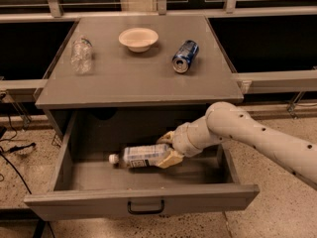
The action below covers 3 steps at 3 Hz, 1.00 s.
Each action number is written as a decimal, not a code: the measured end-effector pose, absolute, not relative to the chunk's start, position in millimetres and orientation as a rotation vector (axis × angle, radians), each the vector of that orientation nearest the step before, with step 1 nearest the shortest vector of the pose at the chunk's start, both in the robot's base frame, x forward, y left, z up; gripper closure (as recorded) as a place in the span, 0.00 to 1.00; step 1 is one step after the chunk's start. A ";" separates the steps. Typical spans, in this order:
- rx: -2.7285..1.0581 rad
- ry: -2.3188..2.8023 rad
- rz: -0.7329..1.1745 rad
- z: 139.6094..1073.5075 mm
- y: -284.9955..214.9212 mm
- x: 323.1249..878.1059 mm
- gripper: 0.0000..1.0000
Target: Place blue plastic bottle into top drawer
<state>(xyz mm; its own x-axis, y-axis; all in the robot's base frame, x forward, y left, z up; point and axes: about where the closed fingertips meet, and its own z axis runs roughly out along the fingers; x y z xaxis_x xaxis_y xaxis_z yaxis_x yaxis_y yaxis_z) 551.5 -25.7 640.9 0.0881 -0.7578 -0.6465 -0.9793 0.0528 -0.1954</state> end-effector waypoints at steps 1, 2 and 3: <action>-1.751 1.728 0.465 633.9 -26.7 548.8 1.00; -1.748 1.740 0.472 627.7 -28.1 545.6 1.00; -1.743 1.753 0.481 620.7 -29.2 542.3 1.00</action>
Offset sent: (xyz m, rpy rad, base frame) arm -0.0098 -0.0079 -0.0214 -0.0074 0.0338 -0.0231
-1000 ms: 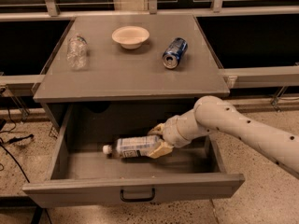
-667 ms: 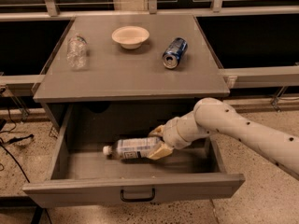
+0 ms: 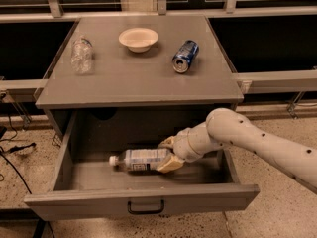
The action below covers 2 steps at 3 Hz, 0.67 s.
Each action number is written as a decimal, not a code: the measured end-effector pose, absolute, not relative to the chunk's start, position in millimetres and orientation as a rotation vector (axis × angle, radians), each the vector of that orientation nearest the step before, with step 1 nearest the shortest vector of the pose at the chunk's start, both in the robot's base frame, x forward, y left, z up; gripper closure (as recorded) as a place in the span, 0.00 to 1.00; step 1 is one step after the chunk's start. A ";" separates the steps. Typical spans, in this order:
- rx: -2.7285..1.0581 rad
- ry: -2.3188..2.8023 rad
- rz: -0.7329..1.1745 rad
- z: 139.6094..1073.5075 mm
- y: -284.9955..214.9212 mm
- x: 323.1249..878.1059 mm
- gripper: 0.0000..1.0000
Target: Place blue plastic bottle into top drawer
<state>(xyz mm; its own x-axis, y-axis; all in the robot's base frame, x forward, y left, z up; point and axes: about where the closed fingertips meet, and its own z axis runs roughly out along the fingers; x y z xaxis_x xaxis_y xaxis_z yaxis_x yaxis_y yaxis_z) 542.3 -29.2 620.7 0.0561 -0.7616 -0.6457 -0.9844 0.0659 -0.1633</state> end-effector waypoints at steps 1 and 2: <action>-1.743 1.753 0.481 620.7 -29.2 542.2 0.86; -1.743 1.753 0.481 620.7 -29.2 542.2 0.62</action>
Offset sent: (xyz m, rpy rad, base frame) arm 0.0000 0.0000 0.0000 0.0000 0.0000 0.0001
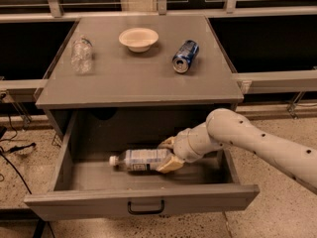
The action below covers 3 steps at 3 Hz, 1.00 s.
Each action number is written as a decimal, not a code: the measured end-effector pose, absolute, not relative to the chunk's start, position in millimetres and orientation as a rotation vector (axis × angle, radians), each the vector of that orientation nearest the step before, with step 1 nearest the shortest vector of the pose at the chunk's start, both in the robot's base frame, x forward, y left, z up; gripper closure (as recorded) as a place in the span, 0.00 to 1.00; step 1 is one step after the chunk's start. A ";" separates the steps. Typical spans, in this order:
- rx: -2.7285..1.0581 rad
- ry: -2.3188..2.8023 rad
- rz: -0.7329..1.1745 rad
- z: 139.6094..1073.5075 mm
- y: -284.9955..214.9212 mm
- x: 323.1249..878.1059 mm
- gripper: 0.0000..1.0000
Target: Place blue plastic bottle into top drawer
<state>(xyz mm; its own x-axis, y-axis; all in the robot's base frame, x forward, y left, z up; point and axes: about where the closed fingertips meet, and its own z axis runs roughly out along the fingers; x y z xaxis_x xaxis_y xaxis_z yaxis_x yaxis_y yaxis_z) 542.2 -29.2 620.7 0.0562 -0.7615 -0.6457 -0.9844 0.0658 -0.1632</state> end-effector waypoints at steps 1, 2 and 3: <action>-1.743 1.753 0.481 620.7 -29.1 542.2 0.39; -1.743 1.753 0.481 620.7 -29.1 542.2 0.16; -1.743 1.753 0.481 620.6 -29.0 542.2 0.00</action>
Offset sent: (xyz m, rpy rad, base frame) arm 0.0000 0.0000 0.0000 0.0000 0.0000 0.0001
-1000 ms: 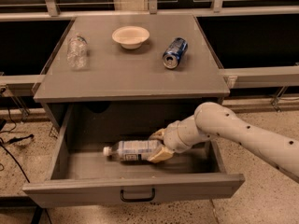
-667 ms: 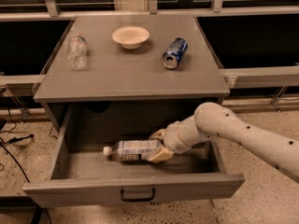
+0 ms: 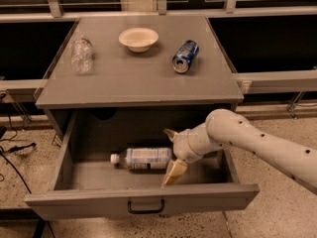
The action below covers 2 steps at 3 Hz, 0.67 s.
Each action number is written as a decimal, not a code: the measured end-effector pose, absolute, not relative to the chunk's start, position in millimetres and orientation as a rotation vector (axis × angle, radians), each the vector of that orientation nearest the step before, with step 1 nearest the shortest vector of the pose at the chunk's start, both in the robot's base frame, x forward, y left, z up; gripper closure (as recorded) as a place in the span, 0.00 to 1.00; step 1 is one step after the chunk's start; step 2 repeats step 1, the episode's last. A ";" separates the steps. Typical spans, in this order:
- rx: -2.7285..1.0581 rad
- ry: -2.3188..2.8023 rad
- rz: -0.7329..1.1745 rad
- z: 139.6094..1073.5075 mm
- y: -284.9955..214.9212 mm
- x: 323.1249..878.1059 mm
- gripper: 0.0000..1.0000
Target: Place blue plastic bottle into top drawer
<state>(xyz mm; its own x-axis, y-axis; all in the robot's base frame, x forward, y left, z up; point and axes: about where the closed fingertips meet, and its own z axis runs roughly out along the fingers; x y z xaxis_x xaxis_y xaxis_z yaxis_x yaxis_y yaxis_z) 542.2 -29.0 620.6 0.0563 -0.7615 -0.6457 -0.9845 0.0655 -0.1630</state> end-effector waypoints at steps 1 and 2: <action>-1.743 1.753 0.481 620.6 -29.0 542.2 0.00; -1.743 1.753 0.481 620.6 -29.0 542.2 0.00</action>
Offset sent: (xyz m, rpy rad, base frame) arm 0.0000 0.0000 0.0000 0.0000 0.0000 0.0000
